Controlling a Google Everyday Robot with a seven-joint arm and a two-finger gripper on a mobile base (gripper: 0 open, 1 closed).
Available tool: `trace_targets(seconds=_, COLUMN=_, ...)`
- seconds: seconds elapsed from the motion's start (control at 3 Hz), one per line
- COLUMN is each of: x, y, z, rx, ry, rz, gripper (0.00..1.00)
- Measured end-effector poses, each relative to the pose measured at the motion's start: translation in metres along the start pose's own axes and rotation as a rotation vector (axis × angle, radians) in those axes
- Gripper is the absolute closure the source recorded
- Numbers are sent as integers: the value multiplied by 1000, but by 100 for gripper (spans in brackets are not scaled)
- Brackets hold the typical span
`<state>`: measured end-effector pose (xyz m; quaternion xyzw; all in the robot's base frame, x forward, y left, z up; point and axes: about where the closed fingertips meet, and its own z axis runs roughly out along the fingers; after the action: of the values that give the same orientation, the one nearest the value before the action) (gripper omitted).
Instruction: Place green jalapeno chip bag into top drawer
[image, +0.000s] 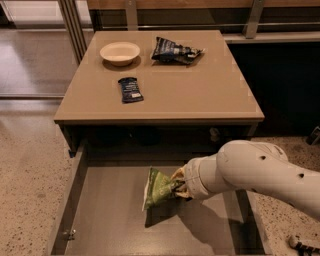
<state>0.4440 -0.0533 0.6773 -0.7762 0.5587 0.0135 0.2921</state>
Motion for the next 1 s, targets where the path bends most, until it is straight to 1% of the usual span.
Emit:
trace_targets(seconds=0.33, x=5, y=3, z=4, rx=4, ry=5, rz=1, gripper=100)
trace_targets(seconds=0.67, x=11, y=5, z=11, rx=-2, ry=21, rz=-11, gripper=100)
trace_targets(seconds=1.0, x=23, y=12, z=24, rx=-17, ry=33, rz=0, gripper=100)
